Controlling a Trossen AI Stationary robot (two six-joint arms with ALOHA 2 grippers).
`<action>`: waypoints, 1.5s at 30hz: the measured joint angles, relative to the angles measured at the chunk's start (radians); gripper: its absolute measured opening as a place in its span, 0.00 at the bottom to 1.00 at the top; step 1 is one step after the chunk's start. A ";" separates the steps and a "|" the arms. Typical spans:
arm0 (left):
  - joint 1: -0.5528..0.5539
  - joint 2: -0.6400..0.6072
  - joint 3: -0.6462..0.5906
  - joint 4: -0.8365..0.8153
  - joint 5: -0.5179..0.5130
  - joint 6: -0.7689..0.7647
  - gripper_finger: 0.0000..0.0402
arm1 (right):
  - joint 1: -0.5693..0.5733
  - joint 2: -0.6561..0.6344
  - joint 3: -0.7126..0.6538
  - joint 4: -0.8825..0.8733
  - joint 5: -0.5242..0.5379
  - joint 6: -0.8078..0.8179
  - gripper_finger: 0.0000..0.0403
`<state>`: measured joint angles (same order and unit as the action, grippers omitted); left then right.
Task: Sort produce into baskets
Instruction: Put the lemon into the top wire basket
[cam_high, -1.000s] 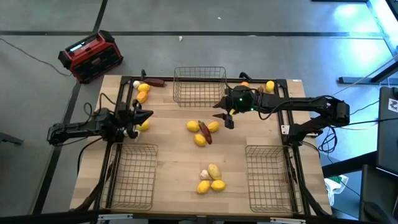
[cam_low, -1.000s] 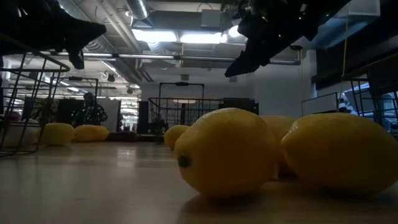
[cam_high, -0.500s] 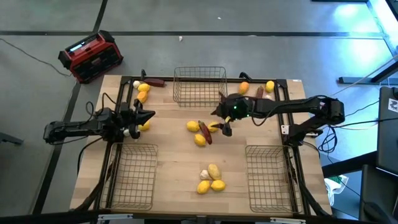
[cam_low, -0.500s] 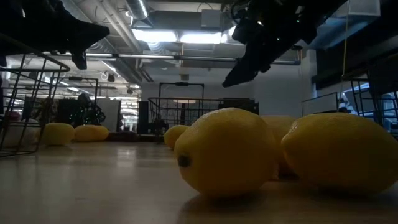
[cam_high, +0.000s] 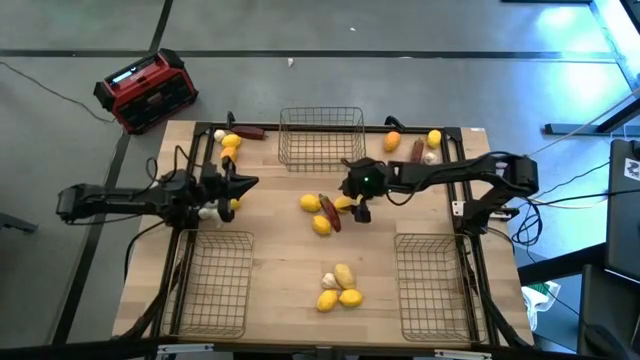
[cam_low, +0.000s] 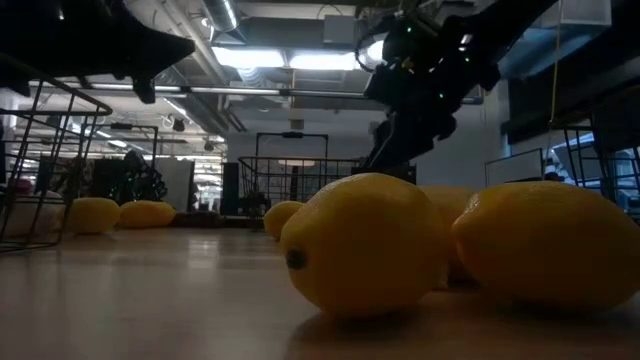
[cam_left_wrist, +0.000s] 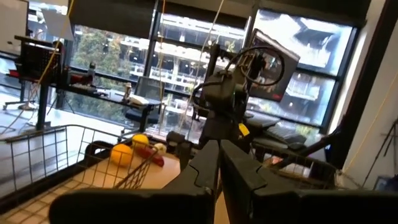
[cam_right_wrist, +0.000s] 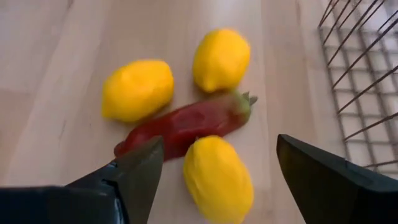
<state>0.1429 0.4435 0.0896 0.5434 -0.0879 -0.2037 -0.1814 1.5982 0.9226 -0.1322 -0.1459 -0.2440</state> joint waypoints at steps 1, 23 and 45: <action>0.000 0.023 0.010 0.000 0.000 0.002 0.03 | 0.000 0.007 0.000 -0.004 0.000 0.000 0.77; -0.080 0.352 0.025 0.208 0.000 0.003 0.03 | -0.002 0.153 -0.001 0.004 0.023 -0.050 0.55; -0.080 0.354 0.025 0.201 -0.003 0.002 0.03 | -0.003 0.025 0.174 -0.194 0.164 -0.023 0.41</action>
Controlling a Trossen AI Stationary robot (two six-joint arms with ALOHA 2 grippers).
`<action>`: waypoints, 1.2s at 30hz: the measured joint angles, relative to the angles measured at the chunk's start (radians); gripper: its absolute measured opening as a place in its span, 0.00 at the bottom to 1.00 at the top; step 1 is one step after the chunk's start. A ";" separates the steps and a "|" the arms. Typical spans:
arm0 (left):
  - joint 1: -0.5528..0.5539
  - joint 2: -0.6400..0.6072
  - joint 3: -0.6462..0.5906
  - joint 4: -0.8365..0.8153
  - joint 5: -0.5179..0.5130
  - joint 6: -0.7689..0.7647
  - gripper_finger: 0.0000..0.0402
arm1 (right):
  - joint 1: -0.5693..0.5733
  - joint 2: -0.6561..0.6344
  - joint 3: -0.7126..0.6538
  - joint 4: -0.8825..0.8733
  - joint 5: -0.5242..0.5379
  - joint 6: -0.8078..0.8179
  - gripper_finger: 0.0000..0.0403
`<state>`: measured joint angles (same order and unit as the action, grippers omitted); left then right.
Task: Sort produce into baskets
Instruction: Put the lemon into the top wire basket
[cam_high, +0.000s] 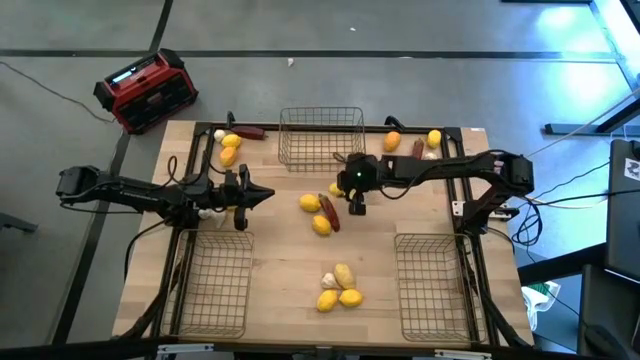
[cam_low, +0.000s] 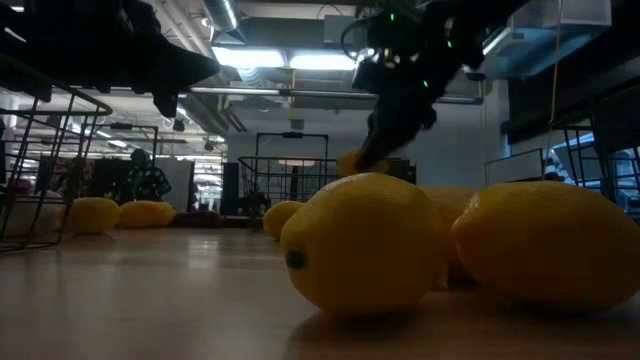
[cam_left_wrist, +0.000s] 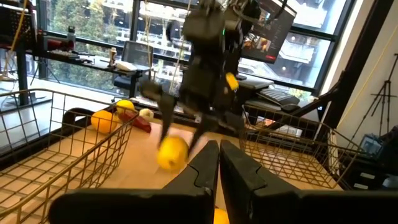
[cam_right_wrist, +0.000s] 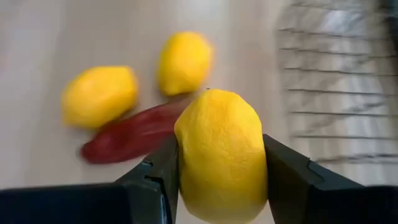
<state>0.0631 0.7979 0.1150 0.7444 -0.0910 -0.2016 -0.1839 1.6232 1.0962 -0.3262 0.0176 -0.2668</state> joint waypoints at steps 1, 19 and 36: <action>0.000 0.000 0.000 0.000 0.000 0.000 0.03 | -0.004 -0.005 0.023 -0.025 0.031 0.000 0.41; 0.004 0.000 0.000 -0.001 0.000 0.000 0.03 | -0.181 -0.013 0.195 -0.076 0.156 0.000 0.41; 0.009 0.000 -0.001 -0.002 -0.005 0.002 0.03 | -0.301 0.052 0.216 0.019 0.124 0.158 0.41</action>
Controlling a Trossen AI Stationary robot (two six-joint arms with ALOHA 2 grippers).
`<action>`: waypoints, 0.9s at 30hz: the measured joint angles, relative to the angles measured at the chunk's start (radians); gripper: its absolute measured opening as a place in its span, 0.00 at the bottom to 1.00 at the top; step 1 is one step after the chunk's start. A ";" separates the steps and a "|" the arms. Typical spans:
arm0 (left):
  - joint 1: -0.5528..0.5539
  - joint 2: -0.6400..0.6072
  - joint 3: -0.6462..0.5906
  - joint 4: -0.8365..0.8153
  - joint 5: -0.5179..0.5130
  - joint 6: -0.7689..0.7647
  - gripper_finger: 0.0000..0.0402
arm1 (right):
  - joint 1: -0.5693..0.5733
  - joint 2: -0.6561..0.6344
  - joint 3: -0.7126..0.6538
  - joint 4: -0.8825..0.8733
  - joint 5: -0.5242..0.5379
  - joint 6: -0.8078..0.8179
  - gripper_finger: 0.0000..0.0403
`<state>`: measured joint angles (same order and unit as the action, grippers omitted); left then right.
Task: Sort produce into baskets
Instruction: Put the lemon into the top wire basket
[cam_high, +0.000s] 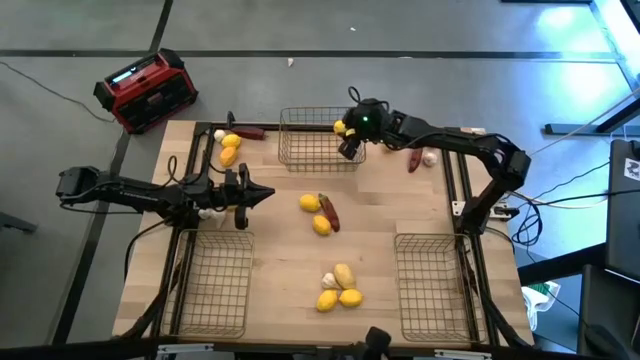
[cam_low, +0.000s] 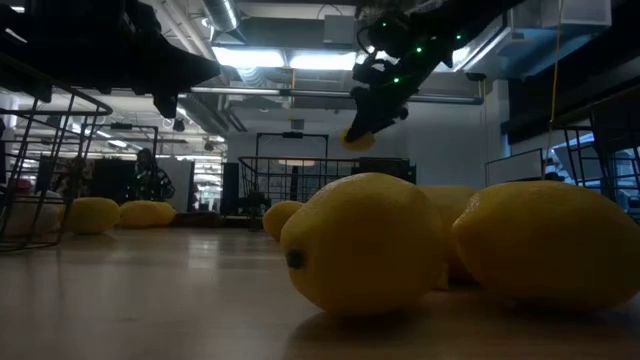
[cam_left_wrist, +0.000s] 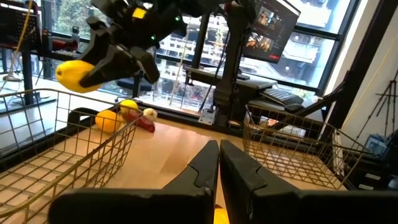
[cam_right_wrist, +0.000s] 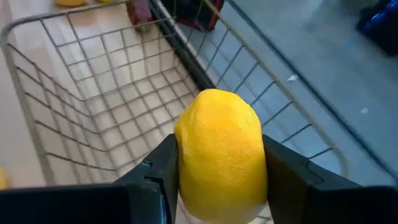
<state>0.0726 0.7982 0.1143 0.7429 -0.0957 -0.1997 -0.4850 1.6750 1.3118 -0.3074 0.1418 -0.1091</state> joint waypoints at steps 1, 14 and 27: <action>-0.001 0.003 0.000 0.003 0.000 0.000 0.03 | 0.000 0.010 0.012 -0.012 -0.003 0.007 0.41; 0.001 0.016 -0.001 0.001 -0.003 0.000 0.03 | -0.001 0.217 0.276 -0.171 -0.003 0.008 0.41; 0.001 0.016 -0.001 -0.002 -0.003 0.001 0.03 | -0.008 0.376 0.326 -0.168 0.031 -0.025 0.44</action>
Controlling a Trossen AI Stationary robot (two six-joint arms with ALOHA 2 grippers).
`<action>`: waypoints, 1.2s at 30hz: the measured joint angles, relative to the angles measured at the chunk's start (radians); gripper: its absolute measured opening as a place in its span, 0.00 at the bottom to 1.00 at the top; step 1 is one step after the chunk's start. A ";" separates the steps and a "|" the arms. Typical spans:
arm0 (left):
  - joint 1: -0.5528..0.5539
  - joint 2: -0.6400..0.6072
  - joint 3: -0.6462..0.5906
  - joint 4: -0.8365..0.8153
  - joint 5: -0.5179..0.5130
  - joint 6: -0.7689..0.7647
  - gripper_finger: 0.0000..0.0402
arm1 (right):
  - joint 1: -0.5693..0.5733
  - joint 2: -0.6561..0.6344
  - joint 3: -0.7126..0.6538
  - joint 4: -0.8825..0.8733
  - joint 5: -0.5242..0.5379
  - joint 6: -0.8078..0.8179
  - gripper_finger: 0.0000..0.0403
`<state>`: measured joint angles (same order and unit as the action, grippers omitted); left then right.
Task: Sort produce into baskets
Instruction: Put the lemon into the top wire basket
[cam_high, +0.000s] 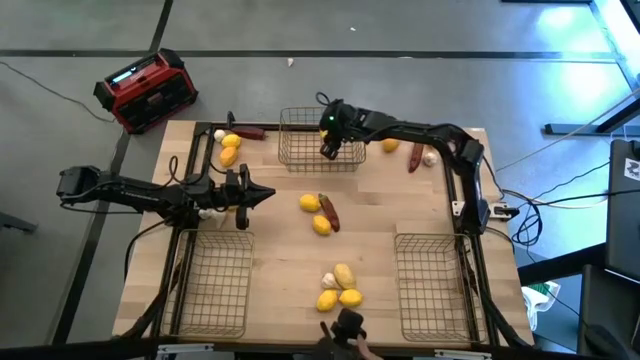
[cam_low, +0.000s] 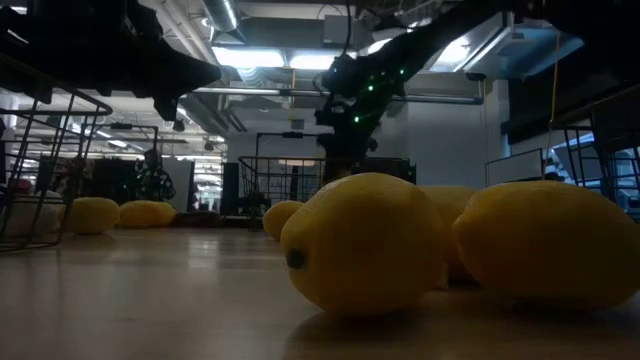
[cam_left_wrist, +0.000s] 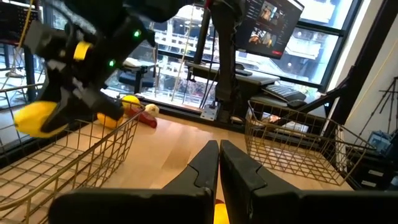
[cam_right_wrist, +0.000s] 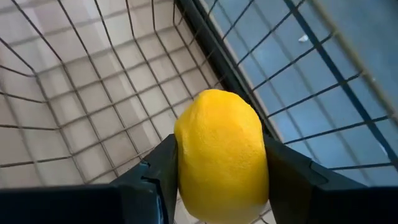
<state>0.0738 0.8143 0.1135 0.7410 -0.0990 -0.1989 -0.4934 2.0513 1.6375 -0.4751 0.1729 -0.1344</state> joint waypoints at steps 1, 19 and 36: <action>0.000 0.000 0.000 0.000 0.000 0.000 0.03 | -0.005 0.008 0.000 0.000 0.000 0.000 0.44; 0.000 0.000 0.000 -0.005 0.000 0.000 0.03 | -0.018 0.055 0.000 0.002 -0.029 0.019 0.44; -0.002 0.000 0.000 -0.019 -0.001 -0.001 0.03 | -0.024 0.110 -0.001 -0.002 -0.078 0.026 0.45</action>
<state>0.0719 0.8144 0.1135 0.7216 -0.1001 -0.2001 -0.5179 2.1610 1.6363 -0.4776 0.0951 -0.1086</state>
